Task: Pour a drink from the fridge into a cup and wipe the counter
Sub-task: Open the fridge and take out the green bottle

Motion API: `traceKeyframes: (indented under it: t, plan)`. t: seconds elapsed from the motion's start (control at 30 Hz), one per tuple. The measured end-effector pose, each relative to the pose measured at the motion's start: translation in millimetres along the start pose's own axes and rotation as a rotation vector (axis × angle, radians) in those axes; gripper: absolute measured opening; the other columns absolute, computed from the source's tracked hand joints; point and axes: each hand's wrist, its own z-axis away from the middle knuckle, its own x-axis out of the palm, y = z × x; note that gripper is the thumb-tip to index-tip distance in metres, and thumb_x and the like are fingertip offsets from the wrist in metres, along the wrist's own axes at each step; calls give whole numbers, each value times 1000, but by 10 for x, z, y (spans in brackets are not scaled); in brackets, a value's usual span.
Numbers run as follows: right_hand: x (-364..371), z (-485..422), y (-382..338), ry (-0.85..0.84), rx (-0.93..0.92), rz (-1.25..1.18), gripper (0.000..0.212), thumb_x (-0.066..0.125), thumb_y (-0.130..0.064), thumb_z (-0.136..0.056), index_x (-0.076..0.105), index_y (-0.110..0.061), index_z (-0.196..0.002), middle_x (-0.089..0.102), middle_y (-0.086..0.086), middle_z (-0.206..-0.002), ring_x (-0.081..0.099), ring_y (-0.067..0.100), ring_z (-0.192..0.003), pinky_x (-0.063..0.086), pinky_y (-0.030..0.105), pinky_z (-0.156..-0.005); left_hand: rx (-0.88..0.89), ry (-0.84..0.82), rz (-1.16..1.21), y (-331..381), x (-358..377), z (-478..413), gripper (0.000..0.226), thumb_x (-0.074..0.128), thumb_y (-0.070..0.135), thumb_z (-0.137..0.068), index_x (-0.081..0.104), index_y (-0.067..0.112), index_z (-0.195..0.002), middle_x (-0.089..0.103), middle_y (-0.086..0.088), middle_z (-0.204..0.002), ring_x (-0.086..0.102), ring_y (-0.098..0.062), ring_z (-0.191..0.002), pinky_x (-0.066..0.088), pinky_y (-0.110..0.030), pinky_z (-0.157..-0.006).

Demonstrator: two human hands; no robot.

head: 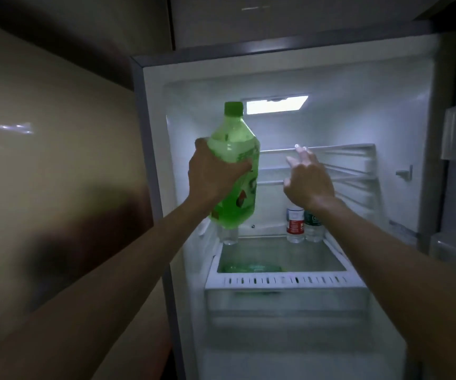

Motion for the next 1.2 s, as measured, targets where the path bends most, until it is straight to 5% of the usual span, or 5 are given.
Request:
traceKeyframes:
  t: [0.13,0.3,0.43,0.6,1.2]
  plan:
    - [46,217,-81,-108,61,-153,38,50,-10,-87,62,-6,-123,52,11,-139,53,27,-120,44,31,-94,-157,-58,8,-245,111,337,78,86,44,-62,50,11,-122,63,1,-107,63,-17,-95,53,-28,-71]
    - [89,594,-77,-170,-11,-100,30,50,-13,-88,68,-5,-110,55,11,-135,54,27,-116,45,33,-93,-259,-123,15,-395,144,810,82,78,67,-45,66,20,-111,72,5,-101,69,-13,-89,57,-29,-75]
    - [-4,930,-14,-234,-2,-55,30,50,-16,-90,66,-6,-114,61,14,-119,59,31,-106,47,34,-88,-318,-177,60,-383,115,1168,45,86,43,-64,72,22,-101,73,8,-89,70,-9,-82,55,-25,-72]
    - [-191,1444,87,-313,-1,74,18,52,-18,-89,65,-5,-88,64,11,-92,62,29,-77,49,31,-66,-398,-300,84,-312,19,1539,57,89,36,-62,64,16,-109,73,0,-98,70,-16,-88,59,-38,-80]
    - [-1533,3455,71,-571,77,201,23,49,-21,-87,68,-9,-85,65,10,-85,64,30,-79,49,31,-62,-464,-611,174,99,-499,3428,79,91,51,-35,69,23,-106,75,6,-98,72,-12,-89,60,-40,-81]
